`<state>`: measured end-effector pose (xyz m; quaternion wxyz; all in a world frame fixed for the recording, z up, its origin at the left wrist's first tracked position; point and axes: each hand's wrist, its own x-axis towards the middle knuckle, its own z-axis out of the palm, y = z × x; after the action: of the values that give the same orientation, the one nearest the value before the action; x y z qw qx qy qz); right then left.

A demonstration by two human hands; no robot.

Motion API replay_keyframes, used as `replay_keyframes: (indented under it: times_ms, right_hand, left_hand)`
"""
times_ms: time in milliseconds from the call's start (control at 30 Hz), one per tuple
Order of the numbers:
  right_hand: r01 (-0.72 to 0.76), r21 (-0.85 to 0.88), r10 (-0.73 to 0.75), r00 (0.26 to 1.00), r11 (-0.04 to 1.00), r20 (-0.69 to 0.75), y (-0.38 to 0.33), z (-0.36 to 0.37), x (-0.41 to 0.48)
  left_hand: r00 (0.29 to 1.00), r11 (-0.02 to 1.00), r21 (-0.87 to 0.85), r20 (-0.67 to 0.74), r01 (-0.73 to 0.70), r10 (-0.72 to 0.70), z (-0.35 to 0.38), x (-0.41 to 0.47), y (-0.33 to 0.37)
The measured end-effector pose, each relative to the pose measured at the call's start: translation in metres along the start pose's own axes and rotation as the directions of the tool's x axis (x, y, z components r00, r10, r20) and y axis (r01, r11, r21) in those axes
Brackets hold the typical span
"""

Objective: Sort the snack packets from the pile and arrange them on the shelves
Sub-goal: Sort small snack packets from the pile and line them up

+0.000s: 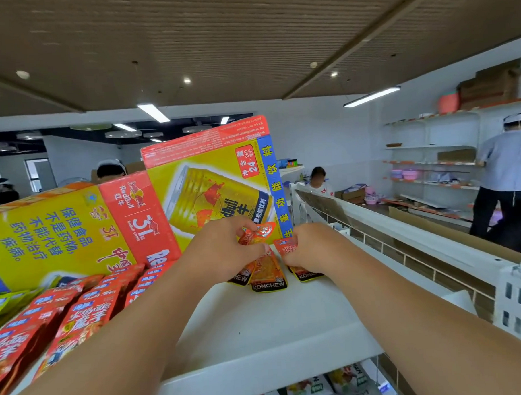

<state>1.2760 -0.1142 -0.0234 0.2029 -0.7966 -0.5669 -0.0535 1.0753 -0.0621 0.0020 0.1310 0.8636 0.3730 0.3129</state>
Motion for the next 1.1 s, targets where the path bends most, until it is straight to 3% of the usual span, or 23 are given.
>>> replay_keyframes:
  times_ms: [333, 433, 567, 700, 933, 1100]
  right_hand:
    - [0.021, 0.038, -0.022, 0.999, 0.999, 0.023, 0.0, -0.004, -0.008]
    - [0.019, 0.025, -0.018, 0.999, 1.0, -0.034, -0.001, -0.013, -0.017]
    - [0.206, 0.111, -0.177, 0.957, 0.972, -0.23, -0.013, -0.027, -0.03]
    - [0.349, 0.112, -0.32, 0.923, 0.931, -0.216, -0.03, -0.027, -0.038]
    - [0.244, 0.312, -0.151, 0.944, 0.918, -0.293, -0.028, -0.025, -0.031]
    - [0.227, 0.283, -0.136, 0.943, 0.932, -0.305, -0.023, -0.021, -0.023]
  left_hand:
    - [1.0, 1.0, 0.01, 0.022, -0.005, 0.005, 0.001, -0.005, 0.004]
    - [1.0, 0.999, 0.031, 0.004, -0.008, 0.007, 0.001, -0.006, 0.005]
    - [0.995, 1.0, 0.024, -0.098, 0.01, -0.007, 0.0, -0.006, 0.007]
    - [0.986, 0.999, 0.039, -0.167, -0.02, 0.026, 0.002, -0.006, 0.008]
    - [0.99, 0.991, -0.105, -0.119, -0.088, 0.075, 0.004, 0.001, 0.003]
    - [0.985, 0.969, -0.183, -0.084, -0.165, 0.152, 0.007, -0.001, 0.008]
